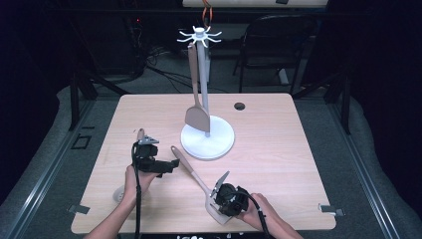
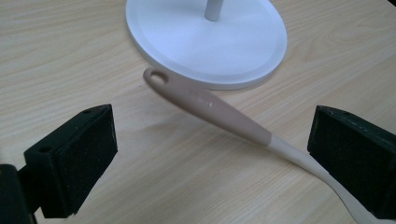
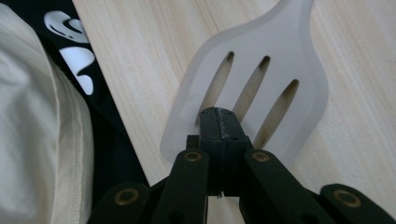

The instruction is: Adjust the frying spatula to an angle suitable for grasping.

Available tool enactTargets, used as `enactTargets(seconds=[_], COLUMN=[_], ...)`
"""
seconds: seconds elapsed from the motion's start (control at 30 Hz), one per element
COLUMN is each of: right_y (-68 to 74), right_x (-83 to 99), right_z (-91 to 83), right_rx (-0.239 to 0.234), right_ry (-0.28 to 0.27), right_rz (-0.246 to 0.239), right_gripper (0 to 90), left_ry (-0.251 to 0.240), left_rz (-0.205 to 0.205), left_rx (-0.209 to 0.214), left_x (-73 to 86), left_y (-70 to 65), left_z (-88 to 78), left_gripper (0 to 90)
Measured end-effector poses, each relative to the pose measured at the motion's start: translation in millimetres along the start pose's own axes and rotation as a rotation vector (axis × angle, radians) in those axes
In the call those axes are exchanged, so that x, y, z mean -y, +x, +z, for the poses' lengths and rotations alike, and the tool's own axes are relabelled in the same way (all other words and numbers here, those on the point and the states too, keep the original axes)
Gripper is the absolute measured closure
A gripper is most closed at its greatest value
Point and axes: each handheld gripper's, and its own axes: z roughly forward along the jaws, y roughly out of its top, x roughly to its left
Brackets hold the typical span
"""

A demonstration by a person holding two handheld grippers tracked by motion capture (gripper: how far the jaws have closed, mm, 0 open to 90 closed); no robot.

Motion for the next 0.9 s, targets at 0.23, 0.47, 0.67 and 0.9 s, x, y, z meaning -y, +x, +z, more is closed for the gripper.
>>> enactTargets(seconds=[0.23,0.47,0.67,0.9], right_y=[0.3,-3.6,-4.6,-7.5], right_x=[-0.8,-1.2,-0.8,-2.2], right_z=[8.7,8.1,9.0,8.5], right_rx=[-0.017,-0.030,-0.053,-0.053], right_ry=[0.027,0.037,0.023,0.039], right_rz=[0.019,0.018,0.033,0.024], right_gripper=[90.0,90.0,90.0,89.1], left_ry=[0.025,0.035,0.044,0.043], left_rz=[-0.012,-0.041,-0.057,-0.078], left_rx=[0.018,0.035,0.055,0.084], left_x=[2.4,1.3,-0.1,-2.0], left_y=[-1.8,-7.6,-9.0,-7.0], left_z=[7.8,24.2,39.2,54.9], left_gripper=[1.4,4.0,7.6,14.0])
